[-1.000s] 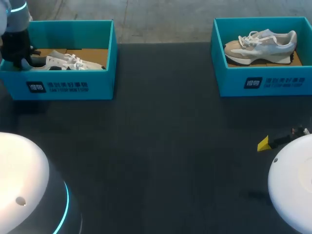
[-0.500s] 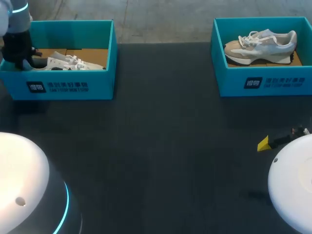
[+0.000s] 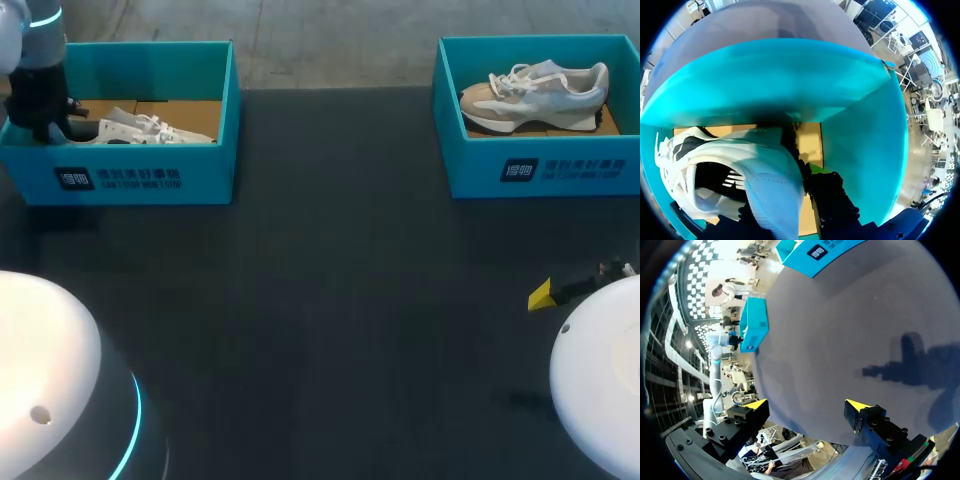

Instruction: Take the shoe out of the shoebox, open the shoe tongue, remove and reinsert the insole, then place the shoe into the shoebox

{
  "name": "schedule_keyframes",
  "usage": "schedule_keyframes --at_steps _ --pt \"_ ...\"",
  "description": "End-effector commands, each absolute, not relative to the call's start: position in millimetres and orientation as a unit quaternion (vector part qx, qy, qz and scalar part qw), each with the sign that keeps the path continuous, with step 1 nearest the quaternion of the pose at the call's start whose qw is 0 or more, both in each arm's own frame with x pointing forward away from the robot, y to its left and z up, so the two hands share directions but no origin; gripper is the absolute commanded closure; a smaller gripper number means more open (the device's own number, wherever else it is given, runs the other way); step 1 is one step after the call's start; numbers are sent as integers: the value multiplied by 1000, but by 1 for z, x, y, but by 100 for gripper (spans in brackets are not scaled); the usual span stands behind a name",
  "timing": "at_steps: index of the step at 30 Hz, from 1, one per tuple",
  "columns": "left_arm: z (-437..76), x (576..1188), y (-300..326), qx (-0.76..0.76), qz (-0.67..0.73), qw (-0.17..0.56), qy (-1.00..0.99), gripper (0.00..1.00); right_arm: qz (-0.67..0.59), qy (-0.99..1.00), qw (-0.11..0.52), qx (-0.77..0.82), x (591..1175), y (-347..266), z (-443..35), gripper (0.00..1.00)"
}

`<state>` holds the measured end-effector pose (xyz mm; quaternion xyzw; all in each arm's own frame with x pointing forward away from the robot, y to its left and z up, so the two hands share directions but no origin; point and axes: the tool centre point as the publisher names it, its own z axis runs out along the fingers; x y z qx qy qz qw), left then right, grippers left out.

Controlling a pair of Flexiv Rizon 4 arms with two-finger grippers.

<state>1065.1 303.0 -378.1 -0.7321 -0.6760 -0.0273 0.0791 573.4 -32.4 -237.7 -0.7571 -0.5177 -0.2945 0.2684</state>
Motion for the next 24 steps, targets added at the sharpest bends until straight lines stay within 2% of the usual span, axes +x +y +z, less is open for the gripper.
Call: schedule_keyframes --at_steps 1,18,22,24 --pt "-375 1069 305 -733 -26 77 -675 78 -295 -516 264 -759 567 -32 -234 0" --pt "-375 1066 300 -741 -21 74 -667 71 -295 -516 264 -759 567 -32 -234 0" --pt "-374 1064 301 -741 -18 74 -667 64 -295 -516 264 -759 567 -32 -234 0" --pt "-375 1063 301 -742 -17 76 -666 63 -295 -516 264 -759 567 -32 -234 0"
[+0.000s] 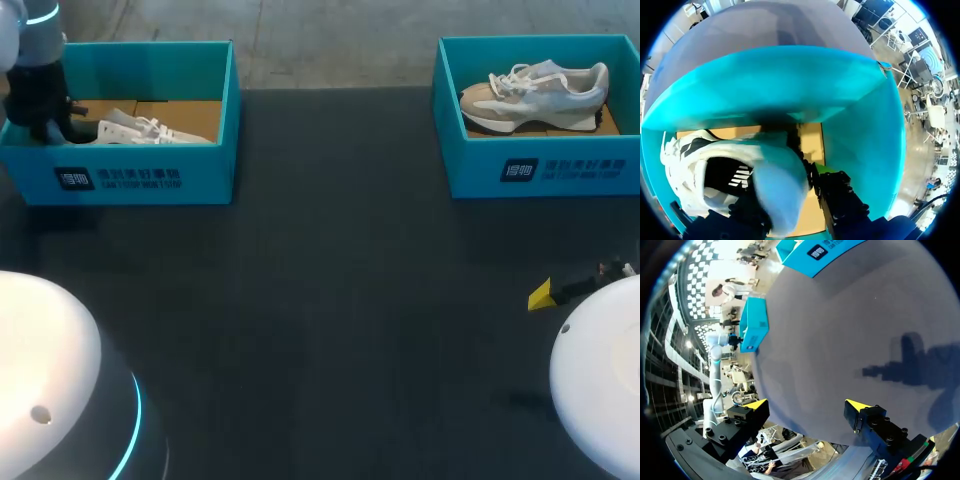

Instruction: Take the shoe out of the shoebox, open the shoe tongue, remove and reinsert the insole, then place the shoe into the shoebox

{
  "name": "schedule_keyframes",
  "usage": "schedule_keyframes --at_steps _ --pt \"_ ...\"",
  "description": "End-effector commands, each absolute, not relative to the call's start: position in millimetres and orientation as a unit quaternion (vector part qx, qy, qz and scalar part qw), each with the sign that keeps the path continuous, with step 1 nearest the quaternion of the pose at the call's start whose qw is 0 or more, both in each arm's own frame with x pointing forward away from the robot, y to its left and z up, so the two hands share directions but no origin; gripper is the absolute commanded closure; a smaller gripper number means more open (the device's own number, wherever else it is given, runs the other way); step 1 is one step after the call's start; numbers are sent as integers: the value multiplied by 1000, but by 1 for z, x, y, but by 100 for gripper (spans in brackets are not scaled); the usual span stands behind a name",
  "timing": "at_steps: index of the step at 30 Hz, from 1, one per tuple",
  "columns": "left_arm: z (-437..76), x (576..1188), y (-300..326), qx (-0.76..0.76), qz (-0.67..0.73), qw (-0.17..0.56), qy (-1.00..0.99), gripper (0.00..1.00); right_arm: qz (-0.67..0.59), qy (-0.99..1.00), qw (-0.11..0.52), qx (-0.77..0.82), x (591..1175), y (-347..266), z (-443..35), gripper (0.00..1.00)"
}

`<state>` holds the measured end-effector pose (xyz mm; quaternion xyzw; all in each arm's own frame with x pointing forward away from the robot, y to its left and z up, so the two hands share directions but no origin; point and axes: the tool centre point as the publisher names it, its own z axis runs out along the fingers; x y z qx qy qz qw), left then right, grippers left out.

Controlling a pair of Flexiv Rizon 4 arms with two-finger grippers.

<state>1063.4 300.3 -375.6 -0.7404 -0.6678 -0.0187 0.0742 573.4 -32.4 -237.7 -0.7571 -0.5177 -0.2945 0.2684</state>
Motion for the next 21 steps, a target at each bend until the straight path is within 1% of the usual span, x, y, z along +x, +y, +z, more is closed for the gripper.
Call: schedule_keyframes --at_steps 1,9,16,21 --pt "-375 1062 301 -742 -17 77 -666 64 -295 -516 264 -759 567 -32 -234 0" --pt "-374 1061 301 -742 -16 77 -666 63 -295 -516 264 -759 567 -32 -234 0" --pt "-370 1059 303 -742 -16 70 -667 55 -295 -516 264 -759 567 -32 -234 0" --pt "-366 1060 303 -742 -15 63 -668 52 -295 -516 264 -759 567 -32 -234 0"
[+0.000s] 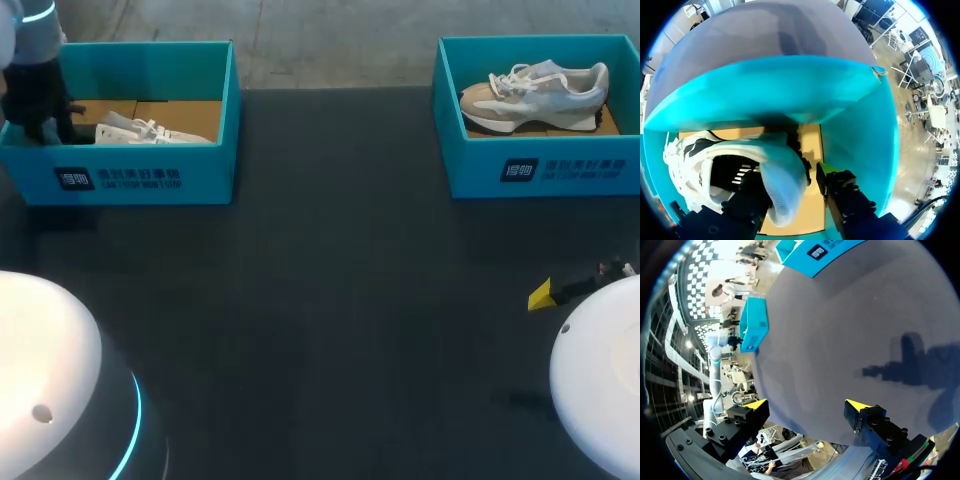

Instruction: Take the shoe out of the shoebox, open the shoe tongue, remove and reinsert the insole, then place the shoe into the shoebox

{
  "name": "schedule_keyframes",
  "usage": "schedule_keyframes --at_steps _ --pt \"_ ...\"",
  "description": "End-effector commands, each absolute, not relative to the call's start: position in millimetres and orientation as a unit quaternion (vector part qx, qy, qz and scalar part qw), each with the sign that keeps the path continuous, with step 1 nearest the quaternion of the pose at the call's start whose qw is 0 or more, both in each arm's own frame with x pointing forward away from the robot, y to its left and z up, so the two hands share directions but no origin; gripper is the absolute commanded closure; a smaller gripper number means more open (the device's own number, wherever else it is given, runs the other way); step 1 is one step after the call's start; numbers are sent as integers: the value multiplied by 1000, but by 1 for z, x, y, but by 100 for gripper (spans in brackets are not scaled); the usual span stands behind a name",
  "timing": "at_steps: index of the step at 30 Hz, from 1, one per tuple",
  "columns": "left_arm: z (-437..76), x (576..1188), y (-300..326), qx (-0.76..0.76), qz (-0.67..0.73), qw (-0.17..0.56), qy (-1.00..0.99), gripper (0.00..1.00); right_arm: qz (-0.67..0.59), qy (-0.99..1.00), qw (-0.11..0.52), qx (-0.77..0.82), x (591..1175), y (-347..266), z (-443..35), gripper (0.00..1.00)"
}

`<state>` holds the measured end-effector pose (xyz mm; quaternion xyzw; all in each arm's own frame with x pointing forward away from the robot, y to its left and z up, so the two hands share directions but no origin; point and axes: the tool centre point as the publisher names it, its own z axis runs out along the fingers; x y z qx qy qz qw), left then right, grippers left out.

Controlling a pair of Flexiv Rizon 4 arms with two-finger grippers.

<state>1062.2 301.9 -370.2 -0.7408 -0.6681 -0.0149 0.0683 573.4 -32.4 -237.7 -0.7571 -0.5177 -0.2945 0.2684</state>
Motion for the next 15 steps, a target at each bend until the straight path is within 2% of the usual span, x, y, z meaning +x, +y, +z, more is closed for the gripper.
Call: schedule_keyframes --at_steps 1,7,11,15 --pt "-365 1061 302 -741 -15 62 -668 52 -295 -516 264 -759 567 -32 -234 0" --pt "-359 1061 299 -744 -17 54 -666 47 -295 -516 264 -759 567 -32 -234 0" --pt "-350 1061 298 -746 -15 44 -665 33 -295 -516 264 -759 567 -32 -234 0" --pt "-337 1062 298 -746 -17 30 -665 23 -295 -516 264 -759 567 -32 -234 0"
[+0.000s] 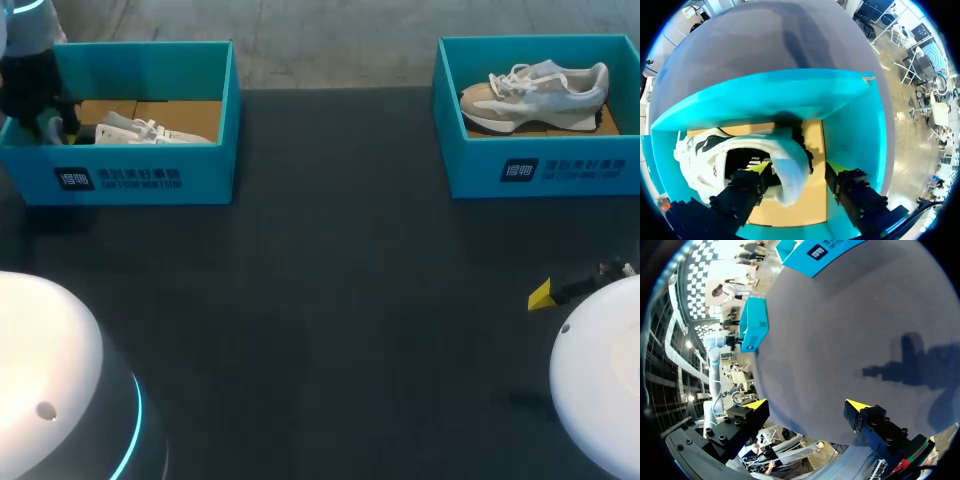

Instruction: Take the shoe out of the shoebox, open the shoe tongue, remove and reinsert the insole, then place the shoe into the shoebox

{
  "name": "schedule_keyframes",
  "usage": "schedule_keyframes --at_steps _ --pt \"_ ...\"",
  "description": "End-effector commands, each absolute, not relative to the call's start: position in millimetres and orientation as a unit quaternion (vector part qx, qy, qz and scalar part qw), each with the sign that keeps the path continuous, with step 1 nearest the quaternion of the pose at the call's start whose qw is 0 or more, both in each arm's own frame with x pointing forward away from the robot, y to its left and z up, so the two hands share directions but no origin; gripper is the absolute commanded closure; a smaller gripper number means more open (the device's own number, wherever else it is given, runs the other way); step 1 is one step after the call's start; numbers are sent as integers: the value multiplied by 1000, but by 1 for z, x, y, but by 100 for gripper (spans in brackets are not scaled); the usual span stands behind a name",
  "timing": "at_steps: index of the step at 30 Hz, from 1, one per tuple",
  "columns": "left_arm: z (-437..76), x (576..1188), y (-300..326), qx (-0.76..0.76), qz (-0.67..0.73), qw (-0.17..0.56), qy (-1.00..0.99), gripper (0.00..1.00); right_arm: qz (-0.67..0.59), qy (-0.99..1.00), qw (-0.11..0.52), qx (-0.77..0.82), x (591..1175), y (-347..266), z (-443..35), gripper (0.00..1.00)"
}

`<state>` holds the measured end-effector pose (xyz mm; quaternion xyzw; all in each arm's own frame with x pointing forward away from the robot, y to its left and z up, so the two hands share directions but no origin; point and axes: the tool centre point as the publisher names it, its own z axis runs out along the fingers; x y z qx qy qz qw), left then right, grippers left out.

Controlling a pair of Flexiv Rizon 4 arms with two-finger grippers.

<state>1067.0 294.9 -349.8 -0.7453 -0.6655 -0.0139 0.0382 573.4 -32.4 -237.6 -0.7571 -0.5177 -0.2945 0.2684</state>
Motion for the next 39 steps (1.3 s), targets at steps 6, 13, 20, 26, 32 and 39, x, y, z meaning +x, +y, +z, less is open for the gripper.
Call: schedule_keyframes --at_steps 6,13,20,26,32,39 --pt "-320 1065 293 -748 -24 16 -664 15 -295 -516 264 -759 567 -32 -234 0" --pt "-302 1066 287 -750 -31 6 -661 0 -295 -516 264 -759 567 -32 -234 0" --pt "-281 1066 284 -748 -30 1 -664 0 -295 -516 264 -759 567 -32 -234 0" --pt "-260 1059 282 -740 -29 2 -672 0 -295 -516 264 -759 567 -32 -234 0" --pt "-237 1044 283 -734 -22 -9 -679 0 -295 -516 264 -759 567 -32 -234 0" --pt "-218 1030 284 -726 -19 -9 -687 0 -295 -516 264 -759 567 -32 -234 0"
